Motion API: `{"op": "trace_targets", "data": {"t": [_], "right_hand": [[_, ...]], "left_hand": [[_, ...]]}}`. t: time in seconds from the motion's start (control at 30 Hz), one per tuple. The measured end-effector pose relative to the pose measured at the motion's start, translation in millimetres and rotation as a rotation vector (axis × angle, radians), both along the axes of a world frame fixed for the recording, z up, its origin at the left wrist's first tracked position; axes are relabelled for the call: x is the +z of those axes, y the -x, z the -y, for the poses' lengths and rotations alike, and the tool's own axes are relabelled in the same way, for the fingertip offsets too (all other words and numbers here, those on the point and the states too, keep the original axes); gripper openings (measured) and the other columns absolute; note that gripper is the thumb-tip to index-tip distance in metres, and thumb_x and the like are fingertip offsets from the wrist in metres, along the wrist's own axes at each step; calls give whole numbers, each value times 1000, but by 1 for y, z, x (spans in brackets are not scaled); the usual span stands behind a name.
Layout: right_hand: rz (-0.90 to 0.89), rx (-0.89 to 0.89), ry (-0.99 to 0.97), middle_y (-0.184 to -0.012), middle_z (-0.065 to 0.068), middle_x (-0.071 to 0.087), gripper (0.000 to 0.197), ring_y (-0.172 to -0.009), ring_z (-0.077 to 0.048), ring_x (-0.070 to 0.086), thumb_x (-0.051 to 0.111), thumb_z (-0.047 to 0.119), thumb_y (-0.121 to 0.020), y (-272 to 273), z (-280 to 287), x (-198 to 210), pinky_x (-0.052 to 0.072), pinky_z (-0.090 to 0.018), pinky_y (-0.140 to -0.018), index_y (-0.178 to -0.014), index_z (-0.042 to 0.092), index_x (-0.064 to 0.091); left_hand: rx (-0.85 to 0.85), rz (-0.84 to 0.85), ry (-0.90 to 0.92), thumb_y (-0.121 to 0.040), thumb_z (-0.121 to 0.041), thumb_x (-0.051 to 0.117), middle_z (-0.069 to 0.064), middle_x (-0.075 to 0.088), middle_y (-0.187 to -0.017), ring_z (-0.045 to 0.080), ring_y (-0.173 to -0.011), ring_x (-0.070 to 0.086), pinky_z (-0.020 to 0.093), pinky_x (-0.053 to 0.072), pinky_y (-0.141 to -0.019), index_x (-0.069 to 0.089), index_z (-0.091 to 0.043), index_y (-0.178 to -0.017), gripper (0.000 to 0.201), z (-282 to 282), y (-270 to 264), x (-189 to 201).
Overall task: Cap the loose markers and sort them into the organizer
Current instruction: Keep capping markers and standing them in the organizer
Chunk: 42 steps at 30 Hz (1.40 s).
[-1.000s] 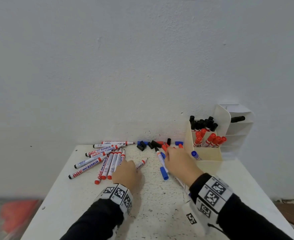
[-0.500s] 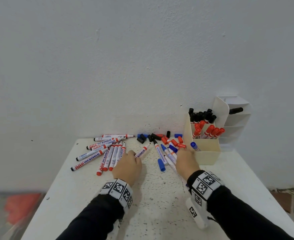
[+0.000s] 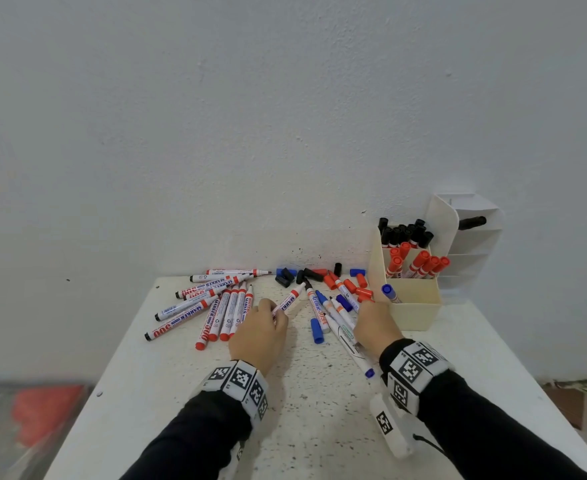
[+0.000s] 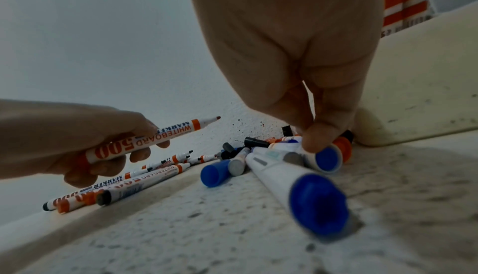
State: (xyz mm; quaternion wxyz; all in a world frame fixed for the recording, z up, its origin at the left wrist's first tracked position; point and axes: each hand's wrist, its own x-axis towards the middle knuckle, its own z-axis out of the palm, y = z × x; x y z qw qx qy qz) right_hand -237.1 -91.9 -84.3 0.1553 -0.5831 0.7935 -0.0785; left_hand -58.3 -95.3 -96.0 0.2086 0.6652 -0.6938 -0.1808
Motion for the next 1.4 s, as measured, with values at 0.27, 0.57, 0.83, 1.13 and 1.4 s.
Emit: {"op": "trace_targets", "data": {"t": [0.27, 0.57, 0.83, 1.13, 1.4], "right_hand": [[19, -30, 30, -126, -15, 48, 31, -112, -25, 53, 50, 4, -91, 3, 3, -2, 44, -25, -89, -122, 1, 47], [-71, 54, 162, -124, -7, 48, 32, -114, -23, 45, 51, 25, -93, -4, -1, 2, 46, -33, -89, -124, 17, 49], [177, 232, 395, -118, -5, 49, 19, -93, -9, 43, 47, 15, -95, -12, 4, -1, 33, -14, -80, -112, 14, 56], [453, 214, 404, -115, -4, 55, 22, -96, -7, 48, 45, 7, -95, -16, 10, 0, 38, -11, -78, -114, 13, 53], [551, 174, 503, -89, 0, 57, 17, -67, 1, 47, 44, 10, -96, -16, 10, -3, 39, -3, -58, -103, 9, 59]], "left_hand": [[-15, -4, 15, -99, -34, 30, 0, 55, -97, 11, -78, 52, 23, 39, -64, 48, -16, -112, 29, 1, 1, -3], [-22, 68, 30, -101, -32, 25, -1, 54, -101, 12, -84, 52, 25, 45, -72, 48, -16, -119, 33, 3, -1, -5], [-58, 27, 17, -101, -29, 26, -2, 48, -95, 11, -81, 47, 23, 38, -70, 48, -13, -121, 33, 3, 0, -5], [-107, 53, 70, -101, -31, 25, -3, 48, -88, 12, -74, 46, 23, 37, -65, 49, -17, -120, 34, 2, 0, -5], [-114, 62, 80, -101, -31, 25, -2, 49, -87, 13, -74, 46, 25, 42, -70, 50, -18, -121, 34, 3, -2, -6]]}}
